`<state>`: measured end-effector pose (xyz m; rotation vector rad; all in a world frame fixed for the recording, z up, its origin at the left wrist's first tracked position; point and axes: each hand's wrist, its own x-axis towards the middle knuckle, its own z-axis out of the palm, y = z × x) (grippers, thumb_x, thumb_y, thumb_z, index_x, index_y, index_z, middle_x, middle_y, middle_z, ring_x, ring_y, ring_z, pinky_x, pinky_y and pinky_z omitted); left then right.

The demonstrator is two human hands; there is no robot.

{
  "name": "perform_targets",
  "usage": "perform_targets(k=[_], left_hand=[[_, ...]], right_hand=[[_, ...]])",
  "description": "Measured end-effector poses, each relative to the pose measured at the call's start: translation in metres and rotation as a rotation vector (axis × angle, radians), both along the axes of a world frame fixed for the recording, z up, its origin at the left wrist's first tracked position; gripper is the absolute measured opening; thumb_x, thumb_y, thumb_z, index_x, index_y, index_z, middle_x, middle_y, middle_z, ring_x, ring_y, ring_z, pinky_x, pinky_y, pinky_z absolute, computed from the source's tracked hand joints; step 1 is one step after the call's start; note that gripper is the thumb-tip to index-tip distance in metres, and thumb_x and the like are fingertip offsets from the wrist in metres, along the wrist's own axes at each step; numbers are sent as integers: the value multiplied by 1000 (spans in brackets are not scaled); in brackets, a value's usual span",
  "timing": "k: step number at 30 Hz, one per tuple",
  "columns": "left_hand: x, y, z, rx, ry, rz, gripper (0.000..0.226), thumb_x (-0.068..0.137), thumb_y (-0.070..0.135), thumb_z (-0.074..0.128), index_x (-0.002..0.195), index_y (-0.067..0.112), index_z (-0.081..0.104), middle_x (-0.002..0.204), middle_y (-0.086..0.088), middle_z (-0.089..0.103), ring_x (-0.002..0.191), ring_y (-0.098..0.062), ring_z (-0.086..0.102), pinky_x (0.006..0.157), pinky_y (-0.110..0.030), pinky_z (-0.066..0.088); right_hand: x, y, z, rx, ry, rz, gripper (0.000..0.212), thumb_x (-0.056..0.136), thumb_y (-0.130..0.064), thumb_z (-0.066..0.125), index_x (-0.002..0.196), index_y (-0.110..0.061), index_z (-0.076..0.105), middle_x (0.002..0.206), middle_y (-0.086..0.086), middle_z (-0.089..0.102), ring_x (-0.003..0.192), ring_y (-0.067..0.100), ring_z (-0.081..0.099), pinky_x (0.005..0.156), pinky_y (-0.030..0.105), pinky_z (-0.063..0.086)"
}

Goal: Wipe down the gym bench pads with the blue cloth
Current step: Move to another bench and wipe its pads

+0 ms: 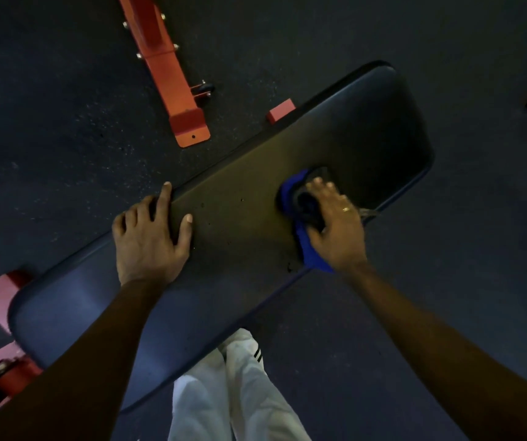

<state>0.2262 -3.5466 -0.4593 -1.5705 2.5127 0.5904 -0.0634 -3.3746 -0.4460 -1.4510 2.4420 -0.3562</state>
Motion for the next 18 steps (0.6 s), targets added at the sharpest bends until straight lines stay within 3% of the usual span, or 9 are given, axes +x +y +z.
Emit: perform_targets(k=[3,6,8,10,13,16,18], left_hand=[[0,0,-2,-13,-6,2,72,101,62,25,160,21,25,141,-24,50,125,-43,50,108,-59,35],[-1,1,-1,-11,-13,2,72,101,62,25,161,22,25,141,-24,50,126,-43,49,109,-58,34],[-3,2,2,-3,-8,7,71,101,61,26,161,22,25,142,-24,50,127,-42,49,110,-57,34],[-3,2,2,-20,-3,7,71,101,60,28,161,22,25,141,-25,50,127,-42,49,109,-57,34],[-2,1,0,-52,6,0,70,102,59,28,161,21,26,140,-27,50,126,-44,49,108,-57,34],[-3,2,-2,-73,18,-1,69,102,58,29,160,21,27,140,-27,50,127,-44,49,108,-57,34],[-3,3,-2,-78,22,0,68,103,58,30,160,22,27,140,-26,50,127,-43,49,108,-56,34]], right_hand=[[-25,-2,-3,-79,13,-424,70,90,-30,64,153,-15,40,155,10,48,146,31,40,116,56,37],[17,-9,-6,-118,29,-621,71,87,-27,65,152,-10,43,155,11,47,146,31,40,117,53,37],[65,-3,-1,-82,2,-516,75,83,-26,66,153,-13,43,159,8,42,149,29,35,120,50,32],[101,12,1,-7,-49,-245,82,82,-27,69,157,-20,35,165,1,32,154,22,24,125,46,23],[78,23,-6,19,-62,-33,85,81,-22,72,157,-22,34,164,-2,32,154,19,23,124,47,25],[24,26,-14,-135,-44,-402,74,84,-20,69,152,-17,42,155,7,46,145,29,41,116,53,37],[13,20,-16,-241,-75,-714,67,93,-30,62,155,-17,38,158,8,43,147,27,38,116,50,38]])
